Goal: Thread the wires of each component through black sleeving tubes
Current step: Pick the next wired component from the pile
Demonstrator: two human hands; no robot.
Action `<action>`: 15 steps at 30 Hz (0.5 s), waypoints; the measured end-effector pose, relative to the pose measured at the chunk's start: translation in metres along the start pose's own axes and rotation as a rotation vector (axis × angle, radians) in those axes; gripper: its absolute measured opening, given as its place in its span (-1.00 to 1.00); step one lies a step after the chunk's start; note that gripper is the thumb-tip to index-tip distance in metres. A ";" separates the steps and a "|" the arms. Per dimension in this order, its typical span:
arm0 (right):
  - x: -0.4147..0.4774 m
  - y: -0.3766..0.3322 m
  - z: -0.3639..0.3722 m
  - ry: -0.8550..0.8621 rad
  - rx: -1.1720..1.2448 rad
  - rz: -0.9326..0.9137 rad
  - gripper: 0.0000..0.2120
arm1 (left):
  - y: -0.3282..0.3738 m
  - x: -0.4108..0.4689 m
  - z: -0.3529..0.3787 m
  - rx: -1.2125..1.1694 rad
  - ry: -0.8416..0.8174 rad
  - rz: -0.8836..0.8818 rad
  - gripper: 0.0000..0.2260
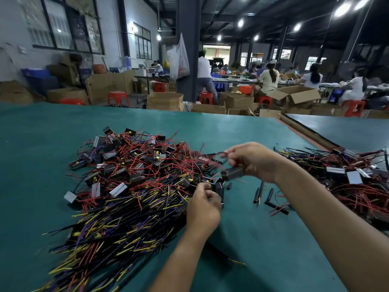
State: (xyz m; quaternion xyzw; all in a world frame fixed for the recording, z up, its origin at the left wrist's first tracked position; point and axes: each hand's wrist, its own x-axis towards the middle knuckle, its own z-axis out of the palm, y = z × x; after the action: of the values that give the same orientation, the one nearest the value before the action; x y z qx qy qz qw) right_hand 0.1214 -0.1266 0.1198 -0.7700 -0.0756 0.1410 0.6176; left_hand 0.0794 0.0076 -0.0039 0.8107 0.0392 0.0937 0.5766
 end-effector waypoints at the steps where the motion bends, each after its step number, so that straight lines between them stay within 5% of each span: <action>1: -0.003 0.004 -0.001 -0.047 -0.034 0.015 -0.82 | 0.002 0.001 -0.001 -0.154 -0.001 -0.053 -0.87; 7: -0.025 0.030 -0.003 -0.310 -0.208 -0.029 -0.84 | 0.018 0.007 -0.016 -0.815 -0.106 -0.361 -0.75; 10: -0.033 0.053 -0.003 -0.372 -0.345 -0.048 -0.85 | 0.020 0.007 -0.020 -0.869 -0.051 -0.357 -0.79; 15: -0.047 0.085 -0.013 -0.536 -0.231 0.004 -0.87 | 0.023 0.003 -0.021 -0.831 0.059 -0.297 -0.83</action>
State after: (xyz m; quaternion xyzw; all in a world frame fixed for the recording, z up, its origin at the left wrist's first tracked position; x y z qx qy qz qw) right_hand 0.0755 -0.1715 0.0453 -0.7706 -0.2503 0.3310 0.4837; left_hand 0.0774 0.0197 0.0251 0.4926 0.1307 0.0406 0.8594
